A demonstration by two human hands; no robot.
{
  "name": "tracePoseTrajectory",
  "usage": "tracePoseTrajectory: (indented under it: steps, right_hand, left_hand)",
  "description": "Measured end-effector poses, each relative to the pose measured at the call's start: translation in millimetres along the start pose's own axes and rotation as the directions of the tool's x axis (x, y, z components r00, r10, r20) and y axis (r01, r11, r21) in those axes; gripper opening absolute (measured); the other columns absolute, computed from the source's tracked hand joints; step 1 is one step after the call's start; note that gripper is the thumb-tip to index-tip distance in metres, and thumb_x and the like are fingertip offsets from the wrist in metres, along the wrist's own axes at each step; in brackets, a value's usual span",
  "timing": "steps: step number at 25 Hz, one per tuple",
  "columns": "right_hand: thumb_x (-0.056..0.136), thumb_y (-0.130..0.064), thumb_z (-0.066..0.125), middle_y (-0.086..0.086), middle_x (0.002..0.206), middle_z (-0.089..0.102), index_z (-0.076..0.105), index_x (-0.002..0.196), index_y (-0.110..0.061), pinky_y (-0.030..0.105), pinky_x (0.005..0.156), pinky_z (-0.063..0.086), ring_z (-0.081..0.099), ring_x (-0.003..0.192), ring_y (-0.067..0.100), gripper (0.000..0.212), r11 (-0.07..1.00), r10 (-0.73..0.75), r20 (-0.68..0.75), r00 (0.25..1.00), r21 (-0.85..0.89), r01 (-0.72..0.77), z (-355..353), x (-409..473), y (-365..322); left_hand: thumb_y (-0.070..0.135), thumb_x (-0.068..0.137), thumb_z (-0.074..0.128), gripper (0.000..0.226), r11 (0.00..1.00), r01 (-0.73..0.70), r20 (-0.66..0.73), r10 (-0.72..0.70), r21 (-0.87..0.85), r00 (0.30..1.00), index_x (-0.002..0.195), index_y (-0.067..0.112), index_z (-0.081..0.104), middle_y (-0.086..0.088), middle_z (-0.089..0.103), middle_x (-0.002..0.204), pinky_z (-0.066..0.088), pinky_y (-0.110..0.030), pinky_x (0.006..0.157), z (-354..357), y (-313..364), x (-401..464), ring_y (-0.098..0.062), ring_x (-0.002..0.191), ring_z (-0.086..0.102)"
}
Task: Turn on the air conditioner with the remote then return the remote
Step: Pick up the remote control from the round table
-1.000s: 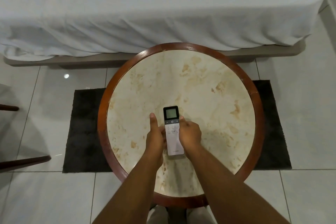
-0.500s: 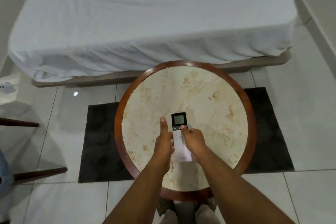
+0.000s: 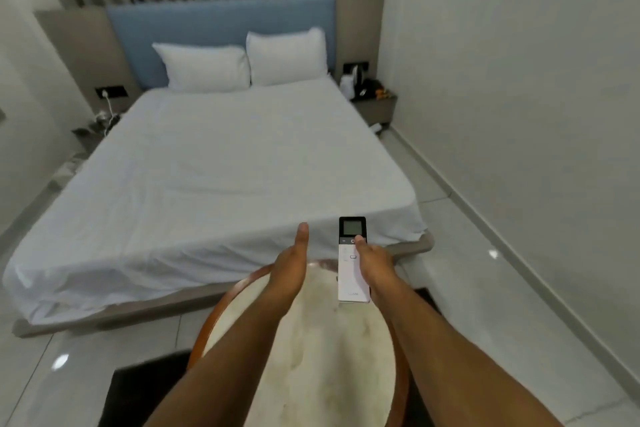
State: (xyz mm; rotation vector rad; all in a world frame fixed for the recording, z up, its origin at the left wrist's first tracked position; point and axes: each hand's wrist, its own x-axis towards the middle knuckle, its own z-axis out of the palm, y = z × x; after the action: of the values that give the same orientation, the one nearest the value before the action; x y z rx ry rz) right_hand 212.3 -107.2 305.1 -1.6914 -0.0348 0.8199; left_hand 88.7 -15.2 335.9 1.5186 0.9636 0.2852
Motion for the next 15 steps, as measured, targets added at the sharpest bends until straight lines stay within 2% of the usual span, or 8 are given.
tracePoseTrajectory:
  steps: [2, 3, 6, 9, 11, 13, 14, 15]
  right_hand:
    - [0.096, -0.044, 0.051, 0.021, 0.095, 0.069, 0.061, 0.094, -0.004, 0.049, 0.079, 0.057, 0.069, 0.086, 0.04, 0.041, 0.994, -0.084, -0.008, 0.996, 0.071, 0.084, -28, -15, -52]
    - [0.095, -0.044, 0.053, 0.023, 0.099, 0.071, 0.062, 0.097, -0.003, 0.051, 0.08, 0.058, 0.07, 0.09, 0.043, 0.042, 0.988, -0.121, -0.007, 0.993, 0.091, 0.121, -40, -22, -72]
    - [0.093, -0.043, 0.058, 0.02, 0.093, 0.077, 0.064, 0.101, -0.007, 0.043, 0.068, 0.061, 0.074, 0.082, 0.04, 0.038, 0.946, -0.274, -0.058, 0.96, 0.164, 0.28, -83, -56, -132]
    - [0.094, -0.04, 0.057, 0.021, 0.086, 0.077, 0.061, 0.098, -0.008, 0.04, 0.059, 0.061, 0.074, 0.07, 0.036, 0.032, 0.889, -0.379, -0.147, 0.913, 0.215, 0.404, -124, -91, -185]
    - [0.095, -0.037, 0.057, 0.026, 0.094, 0.074, 0.059, 0.101, -0.007, 0.044, 0.065, 0.061, 0.074, 0.076, 0.039, 0.031, 0.849, -0.436, -0.204, 0.877, 0.23, 0.476, -151, -115, -216]
    - [0.096, -0.035, 0.055, 0.025, 0.088, 0.074, 0.058, 0.104, -0.007, 0.04, 0.061, 0.06, 0.074, 0.069, 0.037, 0.029, 0.799, -0.499, -0.244, 0.831, 0.242, 0.551, -178, -144, -243]
    - [0.096, -0.033, 0.055, 0.022, 0.082, 0.075, 0.059, 0.103, -0.008, 0.038, 0.057, 0.059, 0.073, 0.063, 0.035, 0.027, 0.773, -0.529, -0.267, 0.805, 0.239, 0.587, -191, -159, -255]
    - [0.095, -0.031, 0.055, 0.02, 0.075, 0.076, 0.059, 0.102, -0.008, 0.036, 0.054, 0.058, 0.073, 0.059, 0.034, 0.025, 0.748, -0.559, -0.291, 0.776, 0.227, 0.624, -203, -176, -267]
  left_hand:
    - [0.085, 0.075, 0.022, 0.092, 0.995, -0.081, -0.011, 0.081, 0.058, 0.997, 0.128, 0.017, 0.055, -0.004, 0.057, 0.125, 0.035, -0.036, 0.094, 1, 47, -4, -0.02, 0.106, 0.05]
    - [0.086, 0.073, 0.021, 0.091, 0.99, -0.119, -0.014, 0.12, 0.081, 0.993, 0.122, 0.018, 0.057, -0.003, 0.057, 0.122, 0.034, -0.037, 0.094, 3, 66, -6, -0.02, 0.106, 0.048]
    - [0.089, 0.063, 0.016, 0.073, 0.945, -0.29, 0.037, 0.288, 0.149, 0.957, 0.083, 0.03, 0.054, 0.007, 0.054, 0.09, 0.035, -0.035, 0.083, 18, 136, -25, -0.014, 0.083, 0.049]
    - [0.092, 0.056, 0.016, 0.068, 0.856, -0.469, 0.063, 0.467, 0.218, 0.882, 0.071, 0.032, 0.044, 0.012, 0.045, 0.071, 0.037, -0.031, 0.066, 35, 201, -41, -0.008, 0.066, 0.043]
    - [0.096, 0.054, 0.015, 0.065, 0.766, -0.589, 0.094, 0.587, 0.258, 0.804, 0.066, 0.037, 0.039, 0.015, 0.045, 0.07, 0.037, -0.034, 0.07, 46, 239, -53, -0.011, 0.07, 0.046]
    - [0.099, 0.052, 0.012, 0.077, 0.649, -0.698, 0.109, 0.704, 0.301, 0.702, 0.073, 0.035, 0.049, 0.009, 0.056, 0.078, 0.041, -0.039, 0.082, 55, 273, -64, -0.021, 0.085, 0.054]
    - [0.1, 0.053, 0.012, 0.093, 0.589, -0.743, 0.111, 0.755, 0.316, 0.646, 0.088, 0.028, 0.06, 0.0, 0.065, 0.095, 0.042, -0.044, 0.093, 59, 288, -68, -0.028, 0.099, 0.056]
    - [0.099, 0.055, 0.012, 0.109, 0.535, -0.773, 0.115, 0.793, 0.341, 0.599, 0.114, 0.02, 0.06, -0.008, 0.063, 0.121, 0.037, -0.046, 0.103, 64, 304, -72, -0.032, 0.118, 0.052]
